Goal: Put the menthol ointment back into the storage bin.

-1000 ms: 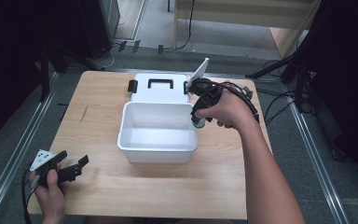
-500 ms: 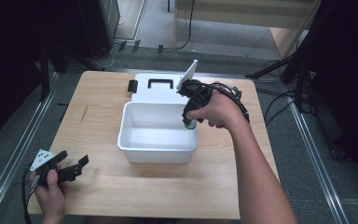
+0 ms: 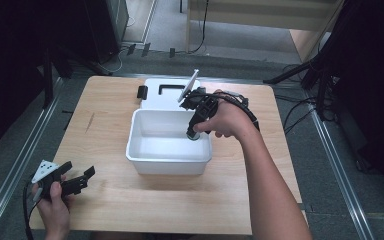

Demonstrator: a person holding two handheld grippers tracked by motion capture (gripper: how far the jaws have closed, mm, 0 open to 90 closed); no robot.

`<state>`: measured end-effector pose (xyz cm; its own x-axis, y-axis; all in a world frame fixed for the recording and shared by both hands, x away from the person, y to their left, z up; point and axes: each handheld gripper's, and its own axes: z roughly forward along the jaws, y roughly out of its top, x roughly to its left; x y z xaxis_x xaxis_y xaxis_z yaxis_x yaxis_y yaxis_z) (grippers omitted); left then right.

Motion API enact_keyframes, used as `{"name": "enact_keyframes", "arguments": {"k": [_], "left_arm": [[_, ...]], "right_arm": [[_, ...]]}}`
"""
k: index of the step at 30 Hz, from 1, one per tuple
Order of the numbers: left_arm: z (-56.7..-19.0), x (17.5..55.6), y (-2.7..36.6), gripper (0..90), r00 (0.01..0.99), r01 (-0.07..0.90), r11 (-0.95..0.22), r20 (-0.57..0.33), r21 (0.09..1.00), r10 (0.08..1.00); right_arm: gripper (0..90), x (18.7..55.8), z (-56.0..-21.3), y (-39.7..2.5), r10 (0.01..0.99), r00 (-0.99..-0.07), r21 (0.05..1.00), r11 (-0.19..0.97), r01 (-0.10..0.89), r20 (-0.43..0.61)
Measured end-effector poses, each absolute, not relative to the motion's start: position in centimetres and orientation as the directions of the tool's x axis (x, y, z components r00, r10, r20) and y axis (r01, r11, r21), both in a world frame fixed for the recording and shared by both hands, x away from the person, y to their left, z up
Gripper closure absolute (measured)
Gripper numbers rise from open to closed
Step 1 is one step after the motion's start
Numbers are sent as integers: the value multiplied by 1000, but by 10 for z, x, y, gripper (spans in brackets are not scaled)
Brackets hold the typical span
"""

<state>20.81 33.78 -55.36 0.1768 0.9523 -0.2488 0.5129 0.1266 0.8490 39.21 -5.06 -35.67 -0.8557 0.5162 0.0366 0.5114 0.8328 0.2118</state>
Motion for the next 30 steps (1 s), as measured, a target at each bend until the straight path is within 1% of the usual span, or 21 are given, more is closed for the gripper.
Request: {"name": "enact_keyframes", "arguments": {"k": [7, 22, 30], "left_arm": [[-553, 208, 338, 68, 177, 515, 125, -248, 848, 953], [-554, 208, 337, 68, 175, 513, 128, -249, 849, 953], [-554, 208, 337, 68, 179, 514, 121, -244, 849, 953]], "right_arm": [[513, 396, -374, -53, 473, -881, 192, 863, 468, 20], [513, 394, -401, -52, 426, -905, 159, 893, 421, 6], [514, 393, -414, -49, 402, -915, 157, 904, 399, 11]]}}
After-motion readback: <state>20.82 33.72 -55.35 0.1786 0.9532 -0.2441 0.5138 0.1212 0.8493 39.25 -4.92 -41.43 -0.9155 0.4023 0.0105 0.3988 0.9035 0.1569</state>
